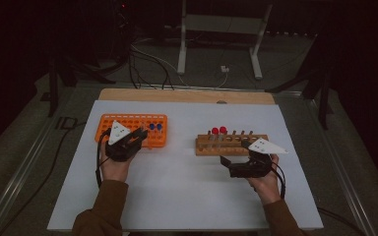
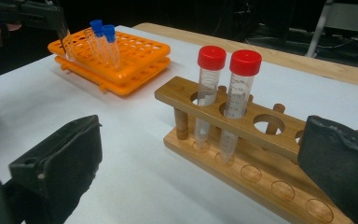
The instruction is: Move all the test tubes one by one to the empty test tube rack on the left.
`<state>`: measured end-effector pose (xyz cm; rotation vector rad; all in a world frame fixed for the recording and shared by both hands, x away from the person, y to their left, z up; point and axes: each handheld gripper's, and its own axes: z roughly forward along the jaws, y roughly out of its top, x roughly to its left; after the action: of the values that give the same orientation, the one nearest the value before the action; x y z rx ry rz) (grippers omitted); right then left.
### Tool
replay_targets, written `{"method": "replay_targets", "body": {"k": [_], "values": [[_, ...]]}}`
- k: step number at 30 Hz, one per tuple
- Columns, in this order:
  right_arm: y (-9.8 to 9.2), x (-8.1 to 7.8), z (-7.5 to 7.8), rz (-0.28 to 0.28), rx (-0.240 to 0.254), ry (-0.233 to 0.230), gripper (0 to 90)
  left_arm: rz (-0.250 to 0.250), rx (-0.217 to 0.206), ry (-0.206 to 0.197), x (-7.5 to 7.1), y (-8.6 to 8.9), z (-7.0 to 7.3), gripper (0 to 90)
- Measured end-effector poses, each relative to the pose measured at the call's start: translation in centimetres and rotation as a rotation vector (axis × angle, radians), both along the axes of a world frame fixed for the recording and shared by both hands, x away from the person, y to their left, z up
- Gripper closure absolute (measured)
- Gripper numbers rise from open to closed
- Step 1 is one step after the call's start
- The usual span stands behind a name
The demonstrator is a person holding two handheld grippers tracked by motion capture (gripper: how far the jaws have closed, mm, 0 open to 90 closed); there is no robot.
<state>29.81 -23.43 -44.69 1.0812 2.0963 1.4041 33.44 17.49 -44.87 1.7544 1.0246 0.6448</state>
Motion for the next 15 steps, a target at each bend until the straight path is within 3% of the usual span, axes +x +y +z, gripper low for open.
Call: {"method": "replay_targets", "body": {"k": [15], "values": [[0.0,0.0,0.0,0.002,0.003,0.002,0.0,0.101,0.010,0.008,1.9,1.2,-1.1,75.6]]}}
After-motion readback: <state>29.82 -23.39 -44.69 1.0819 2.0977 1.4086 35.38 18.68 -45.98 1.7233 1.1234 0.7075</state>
